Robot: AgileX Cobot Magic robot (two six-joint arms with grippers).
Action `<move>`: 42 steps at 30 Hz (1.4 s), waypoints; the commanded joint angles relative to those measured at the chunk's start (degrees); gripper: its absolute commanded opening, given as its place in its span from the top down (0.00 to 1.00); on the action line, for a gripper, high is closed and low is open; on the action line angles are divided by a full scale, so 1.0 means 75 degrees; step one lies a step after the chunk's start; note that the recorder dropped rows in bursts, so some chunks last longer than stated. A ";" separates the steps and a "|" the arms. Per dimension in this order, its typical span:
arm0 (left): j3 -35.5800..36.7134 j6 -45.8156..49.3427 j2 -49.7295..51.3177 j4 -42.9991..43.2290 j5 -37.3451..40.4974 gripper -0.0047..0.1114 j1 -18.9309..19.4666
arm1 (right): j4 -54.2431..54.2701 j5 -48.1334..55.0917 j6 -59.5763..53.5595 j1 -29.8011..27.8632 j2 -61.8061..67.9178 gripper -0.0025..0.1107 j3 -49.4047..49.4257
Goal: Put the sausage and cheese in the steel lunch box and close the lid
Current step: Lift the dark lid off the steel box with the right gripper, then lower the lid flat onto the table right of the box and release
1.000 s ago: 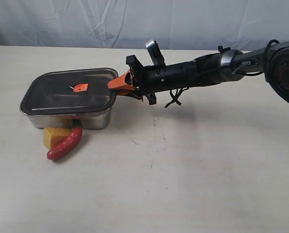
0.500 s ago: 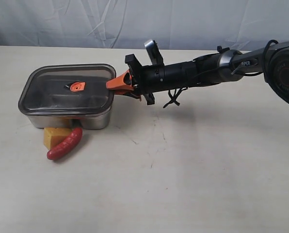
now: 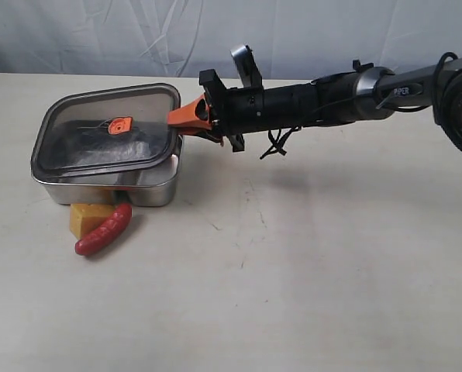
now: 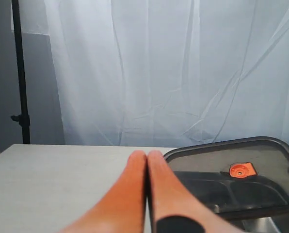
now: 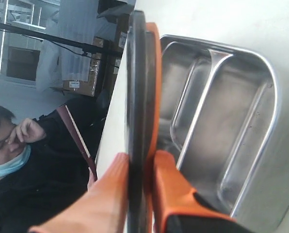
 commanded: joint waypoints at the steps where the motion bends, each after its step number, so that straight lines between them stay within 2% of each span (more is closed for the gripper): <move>1: 0.0007 -0.0035 -0.0031 -0.0423 -0.0030 0.96 -0.0070 | 0.0186 0.0029 -0.0120 -0.0003 -0.0094 0.99 -0.0045; 10: 0.0007 -0.0035 -0.0031 -0.0423 -0.0030 0.96 -0.0070 | 0.0426 0.0673 -0.0383 -0.0175 -0.0154 0.99 -0.0262; 15: 0.0007 -0.0035 -0.0031 -0.0439 -0.0030 0.96 -0.0070 | 0.0116 0.0659 -0.0487 -0.1098 -0.0597 0.99 -0.1146; 17: 0.0007 -0.0035 -0.0031 -0.0438 -0.0015 0.96 -0.0070 | -0.1213 0.0474 -0.0487 -0.1456 -0.0907 0.99 -0.1570; 18: 0.0007 -0.0035 -0.0031 -0.0438 -0.0015 0.96 -0.0070 | -0.2341 0.0083 -0.0364 -0.1554 -0.1189 0.99 -0.1717; 22: 0.0010 -0.0035 -0.0031 -0.0423 -0.0016 0.96 -0.0070 | -0.5322 -0.1033 -0.0073 -0.1604 -0.2436 0.99 -0.1783; 28: 0.0010 -0.0035 -0.0031 -0.0408 -0.0016 0.96 -0.0070 | -0.8160 -0.0664 0.0117 -0.1426 -0.3475 0.99 -0.1783; 32: 0.0010 -0.0021 -0.0031 -0.0411 -0.0016 0.96 -0.0070 | -0.9747 0.0338 0.0182 -0.0720 -0.3596 0.99 -0.1783; 37: 0.0010 -0.0020 -0.0031 -0.0411 0.0016 0.96 -0.0070 | -1.2211 0.0077 0.1091 0.0510 -0.3596 0.99 -0.1783; 42: 0.0010 -0.0020 -0.0031 -0.0428 0.0157 0.96 -0.0070 | -1.3018 0.0049 0.1434 0.1015 -0.3568 0.99 -0.1783</move>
